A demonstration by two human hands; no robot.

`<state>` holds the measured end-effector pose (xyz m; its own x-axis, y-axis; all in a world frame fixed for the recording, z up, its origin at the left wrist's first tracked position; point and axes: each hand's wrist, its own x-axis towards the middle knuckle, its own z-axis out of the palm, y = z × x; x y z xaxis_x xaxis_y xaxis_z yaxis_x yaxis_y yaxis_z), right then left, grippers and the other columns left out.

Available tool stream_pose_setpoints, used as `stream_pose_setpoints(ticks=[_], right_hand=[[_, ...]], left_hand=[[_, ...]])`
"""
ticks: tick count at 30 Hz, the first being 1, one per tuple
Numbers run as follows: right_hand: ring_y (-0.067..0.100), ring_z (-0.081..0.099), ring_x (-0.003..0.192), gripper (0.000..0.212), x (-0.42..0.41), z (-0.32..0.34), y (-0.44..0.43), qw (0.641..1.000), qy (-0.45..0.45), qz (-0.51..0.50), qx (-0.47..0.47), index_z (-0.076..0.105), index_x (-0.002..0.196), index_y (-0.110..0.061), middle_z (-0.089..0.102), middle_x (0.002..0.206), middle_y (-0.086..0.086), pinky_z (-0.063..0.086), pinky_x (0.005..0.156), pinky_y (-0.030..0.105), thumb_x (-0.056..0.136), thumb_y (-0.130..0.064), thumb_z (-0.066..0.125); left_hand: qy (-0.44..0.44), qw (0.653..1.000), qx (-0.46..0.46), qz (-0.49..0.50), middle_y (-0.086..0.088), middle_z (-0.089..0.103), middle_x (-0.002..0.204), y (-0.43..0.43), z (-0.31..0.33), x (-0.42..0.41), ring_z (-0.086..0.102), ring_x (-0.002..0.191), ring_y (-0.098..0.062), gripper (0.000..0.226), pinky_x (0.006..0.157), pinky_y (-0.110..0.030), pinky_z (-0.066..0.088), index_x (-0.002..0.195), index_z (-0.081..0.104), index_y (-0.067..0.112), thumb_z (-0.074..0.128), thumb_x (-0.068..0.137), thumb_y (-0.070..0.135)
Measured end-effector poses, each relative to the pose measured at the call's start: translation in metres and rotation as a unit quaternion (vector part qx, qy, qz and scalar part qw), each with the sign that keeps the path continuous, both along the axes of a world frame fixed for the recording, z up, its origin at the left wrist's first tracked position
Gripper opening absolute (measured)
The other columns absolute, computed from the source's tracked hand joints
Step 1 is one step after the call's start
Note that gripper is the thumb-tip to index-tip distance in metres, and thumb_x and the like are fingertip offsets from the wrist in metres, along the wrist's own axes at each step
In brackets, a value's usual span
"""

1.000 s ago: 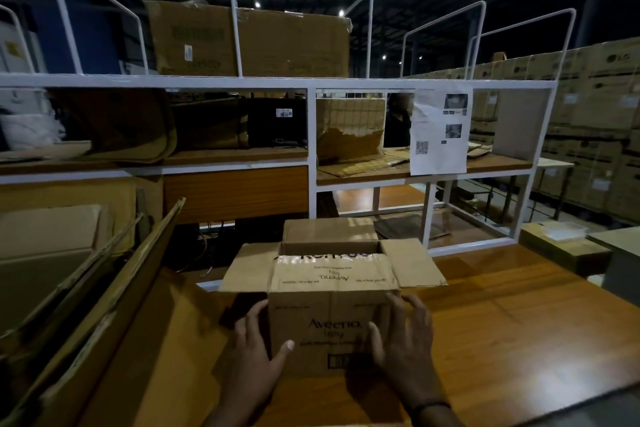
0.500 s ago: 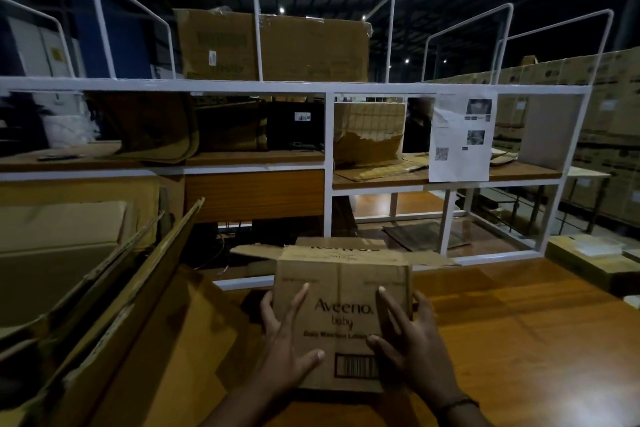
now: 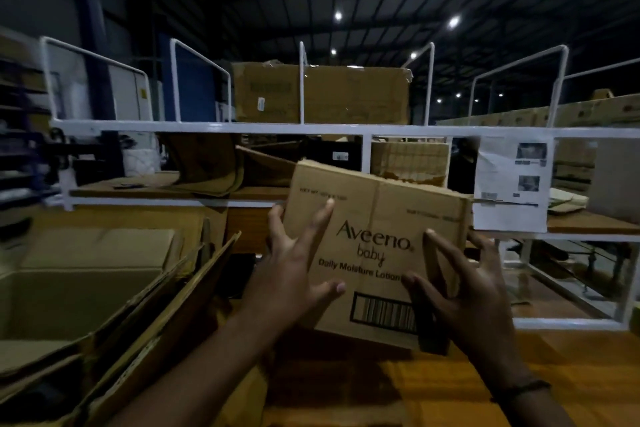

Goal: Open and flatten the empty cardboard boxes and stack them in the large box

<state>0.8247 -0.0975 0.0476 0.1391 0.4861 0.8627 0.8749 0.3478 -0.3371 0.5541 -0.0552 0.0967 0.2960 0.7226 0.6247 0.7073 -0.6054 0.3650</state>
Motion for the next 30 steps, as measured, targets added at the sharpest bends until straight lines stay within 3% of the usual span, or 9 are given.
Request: stream_pose_setpoints(ticks=[4, 8, 11, 13, 15, 20, 30], right_hand=[[0.024, 0.038, 0.131, 0.072, -0.023, 0.036, 0.005, 0.998, 0.010, 0.021, 0.056, 0.057, 0.142, -0.032, 0.035, 0.151, 0.016, 0.052, 0.088, 0.039, 0.076, -0.054, 0.074], [0.029, 0.039, 0.137, 0.070, -0.055, 0.065, 0.018, 0.993, 0.033, 0.081, 0.078, 0.057, 0.141, -0.032, 0.034, 0.154, 0.015, 0.054, 0.092, 0.045, 0.077, -0.054, 0.075], [0.009, 0.028, 0.133, 0.068, -0.092, 0.083, 0.028, 0.988, 0.021, 0.109, 0.105, 0.056, 0.141, -0.034, 0.035, 0.151, 0.016, 0.047, 0.091, 0.027, 0.079, -0.056, 0.071], [0.008, 0.026, 0.133, 0.068, -0.122, 0.092, 0.034, 0.986, 0.020, 0.130, 0.105, 0.055, 0.142, -0.034, 0.035, 0.151, 0.016, 0.041, 0.088, 0.017, 0.079, -0.058, 0.069], [0.013, 0.029, 0.136, 0.068, -0.153, 0.096, 0.040, 0.982, 0.022, 0.154, 0.102, 0.054, 0.141, -0.035, 0.034, 0.152, 0.014, 0.047, 0.089, 0.021, 0.079, -0.058, 0.069], [0.024, 0.040, 0.137, 0.069, -0.247, 0.108, 0.046, 0.981, 0.009, 0.172, 0.086, 0.057, 0.143, -0.029, 0.036, 0.149, 0.012, 0.059, 0.091, 0.047, 0.081, -0.059, 0.069], [0.034, 0.036, 0.139, 0.084, -0.460, 0.133, 0.082, 0.988, -0.055, 0.120, -0.082, 0.033, 0.146, -0.041, 0.025, 0.149, 0.005, 0.055, 0.100, 0.053, 0.077, -0.051, 0.082]], left_hand=[[0.022, 0.998, 0.044, 0.043, 0.012, -0.024, 0.158, -0.018, 0.052, -0.026, 0.026, 0.149, -0.031, 0.123, 0.105, -0.046, 0.050, 0.140, -0.012, 0.077, 0.087, 0.072, 0.051], [0.030, 0.994, 0.075, 0.076, 0.016, -0.015, 0.158, -0.032, 0.092, -0.068, 0.025, 0.149, -0.030, 0.119, 0.105, -0.050, 0.049, 0.145, 0.000, 0.073, 0.088, 0.068, 0.051], [0.043, 0.989, 0.093, 0.107, 0.020, -0.011, 0.157, -0.040, 0.113, -0.109, 0.032, 0.145, -0.030, 0.118, 0.105, -0.050, 0.050, 0.149, 0.007, 0.069, 0.089, 0.067, 0.050], [0.052, 0.986, 0.093, 0.132, 0.020, -0.010, 0.157, -0.044, 0.121, -0.140, 0.035, 0.143, -0.030, 0.117, 0.102, -0.048, 0.050, 0.150, 0.010, 0.068, 0.089, 0.066, 0.048], [0.059, 0.983, 0.091, 0.149, 0.020, -0.010, 0.158, -0.046, 0.126, -0.175, 0.036, 0.142, -0.031, 0.116, 0.101, -0.047, 0.051, 0.151, 0.013, 0.066, 0.089, 0.066, 0.047], [0.058, 0.983, 0.078, 0.159, 0.015, -0.006, 0.160, -0.038, 0.130, -0.278, 0.036, 0.142, -0.033, 0.113, 0.100, -0.048, 0.051, 0.151, 0.016, 0.066, 0.088, 0.067, 0.048], [0.012, 0.987, 0.040, 0.155, -0.003, 0.009, 0.161, 0.027, 0.113, -0.483, 0.033, 0.145, -0.037, 0.106, 0.109, -0.054, 0.044, 0.156, 0.023, 0.055, 0.088, 0.074, 0.043]])
